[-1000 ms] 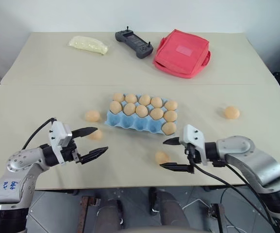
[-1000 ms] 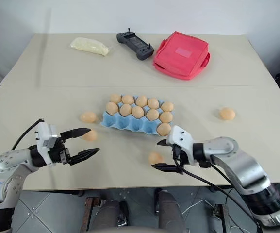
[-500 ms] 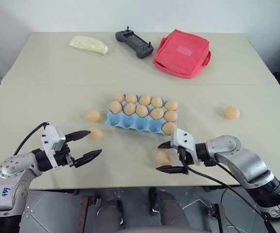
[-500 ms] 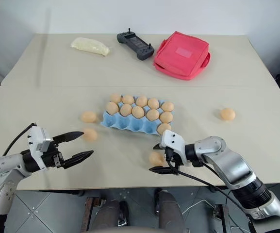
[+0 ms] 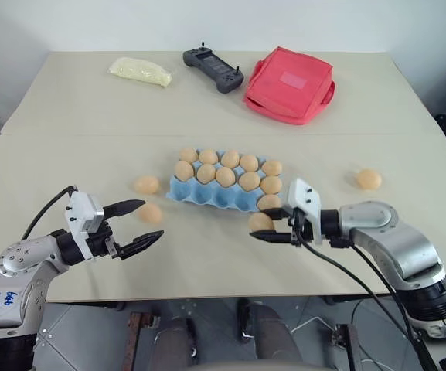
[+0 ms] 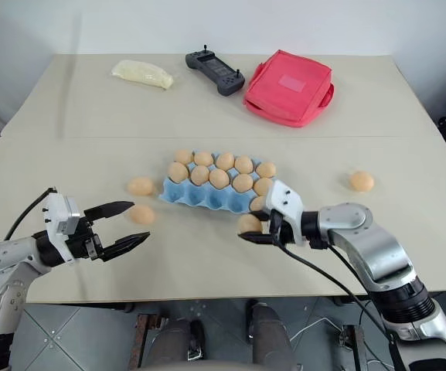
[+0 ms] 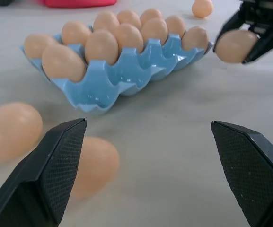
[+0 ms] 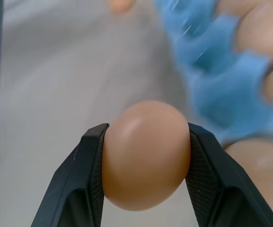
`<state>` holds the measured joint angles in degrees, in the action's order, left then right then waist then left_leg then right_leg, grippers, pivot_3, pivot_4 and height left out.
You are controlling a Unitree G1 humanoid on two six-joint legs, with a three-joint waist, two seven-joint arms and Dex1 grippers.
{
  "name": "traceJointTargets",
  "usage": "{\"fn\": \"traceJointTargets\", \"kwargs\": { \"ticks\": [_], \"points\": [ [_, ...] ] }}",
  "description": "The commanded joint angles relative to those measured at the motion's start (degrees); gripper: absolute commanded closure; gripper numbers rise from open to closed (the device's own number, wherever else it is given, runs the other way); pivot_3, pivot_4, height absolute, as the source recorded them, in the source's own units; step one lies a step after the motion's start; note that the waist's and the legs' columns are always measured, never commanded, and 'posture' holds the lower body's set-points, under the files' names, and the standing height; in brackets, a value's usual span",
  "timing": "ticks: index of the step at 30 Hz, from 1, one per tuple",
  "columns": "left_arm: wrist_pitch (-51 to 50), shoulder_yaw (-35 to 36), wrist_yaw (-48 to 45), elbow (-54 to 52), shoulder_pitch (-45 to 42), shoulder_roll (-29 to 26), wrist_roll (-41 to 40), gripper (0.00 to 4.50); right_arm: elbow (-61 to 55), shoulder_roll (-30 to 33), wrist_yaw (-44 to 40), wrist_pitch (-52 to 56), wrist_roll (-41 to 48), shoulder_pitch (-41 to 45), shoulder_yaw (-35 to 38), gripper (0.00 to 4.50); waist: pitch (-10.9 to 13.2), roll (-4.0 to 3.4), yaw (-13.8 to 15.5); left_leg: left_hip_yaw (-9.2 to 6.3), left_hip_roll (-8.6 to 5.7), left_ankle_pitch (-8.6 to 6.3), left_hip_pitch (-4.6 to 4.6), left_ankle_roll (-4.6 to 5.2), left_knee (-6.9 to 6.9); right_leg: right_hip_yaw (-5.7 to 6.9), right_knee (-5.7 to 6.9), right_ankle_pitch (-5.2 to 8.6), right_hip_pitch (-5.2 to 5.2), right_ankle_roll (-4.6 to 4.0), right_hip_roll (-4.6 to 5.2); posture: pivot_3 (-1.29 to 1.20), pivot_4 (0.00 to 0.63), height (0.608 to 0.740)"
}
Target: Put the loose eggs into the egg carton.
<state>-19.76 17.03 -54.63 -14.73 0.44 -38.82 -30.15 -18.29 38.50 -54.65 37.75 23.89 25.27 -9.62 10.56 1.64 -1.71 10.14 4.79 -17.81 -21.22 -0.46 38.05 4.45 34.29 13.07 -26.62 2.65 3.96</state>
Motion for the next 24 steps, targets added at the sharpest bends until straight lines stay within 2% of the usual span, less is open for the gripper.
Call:
{"fn": "traceJointTargets", "kwargs": {
  "ticks": [1, 9, 14, 18, 21, 22, 24],
  "points": [
    [1.39, -0.16, -0.13, 0.81, -1.22, 0.03, -0.20, 0.00, 1.88, -2.01, 1.78, -0.96, 0.21, 3.43, 2.05, 2.62, 0.00, 0.00, 0.02, 0.00, 0.00, 0.00, -0.01, 0.00, 0.00, 0.00, 0.00, 0.00, 0.00, 0.00, 0.00, 0.00, 0.150, 0.740],
    [2.81, -1.51, -0.27, 3.04, -3.76, 0.05, 0.36, 0.00, 11.87, -8.16, 3.95, -6.05, -5.22, 9.33, -1.07, 2.62, 0.00, 0.00, -0.06, 0.03, -0.01, 0.00, -0.02, -0.01, 0.01, 0.01, 0.13, -0.01, -0.03, 0.01, 0.04, 0.00, 0.150, 0.740],
    [3.62, -2.08, -0.09, 3.73, -4.50, 0.24, 0.60, 0.00, 14.82, -9.69, 3.44, -6.94, -6.98, 10.68, -2.53, 2.62, 0.00, -0.01, -0.06, 0.04, 0.00, -0.01, -0.02, -0.02, 0.01, 0.03, 0.18, 0.00, -0.06, 0.01, 0.03, 0.00, 0.150, 0.740],
    [3.99, -2.15, 0.05, 3.87, -4.66, 0.46, 0.74, 0.00, 15.51, -10.21, 3.29, -6.64, -7.61, 11.13, -2.81, 1.35, 0.00, -0.01, -0.06, 0.04, 0.00, -0.01, -0.01, -0.02, 0.02, 0.02, 0.20, 0.00, -0.06, 0.01, 0.03, 0.00, 0.150, 0.740],
    [4.17, -2.23, 0.18, 3.68, -4.52, 0.72, 0.73, 0.00, 14.48, -10.27, 3.28, -5.87, -7.17, 11.18, -2.51, 0.21, 0.00, -0.01, -0.04, 0.04, 0.00, -0.01, 0.00, -0.02, 0.03, 0.01, 0.24, 0.00, -0.06, 0.01, 0.04, 0.00, 0.150, 0.740],
    [4.19, -2.26, 0.18, 3.61, -4.47, 0.79, 0.69, 0.00, 14.08, -10.28, 3.33, -5.60, -6.96, 11.23, -2.29, 0.02, 0.00, -0.01, -0.04, 0.04, 0.00, 0.00, 0.00, -0.02, 0.04, 0.02, 0.25, 0.00, -0.06, 0.01, 0.05, 0.00, 0.150, 0.740],
    [4.29, -2.37, 0.10, 3.52, -4.27, 0.94, 0.62, 0.00, 12.72, -10.08, 3.45, -4.91, -6.31, 11.00, -1.65, 0.02, 0.00, -0.01, -0.03, 0.03, -0.01, 0.00, 0.01, -0.01, 0.06, 0.01, 0.28, 0.00, -0.06, 0.01, 0.07, 0.00, 0.150, 0.740]
  ]
}}
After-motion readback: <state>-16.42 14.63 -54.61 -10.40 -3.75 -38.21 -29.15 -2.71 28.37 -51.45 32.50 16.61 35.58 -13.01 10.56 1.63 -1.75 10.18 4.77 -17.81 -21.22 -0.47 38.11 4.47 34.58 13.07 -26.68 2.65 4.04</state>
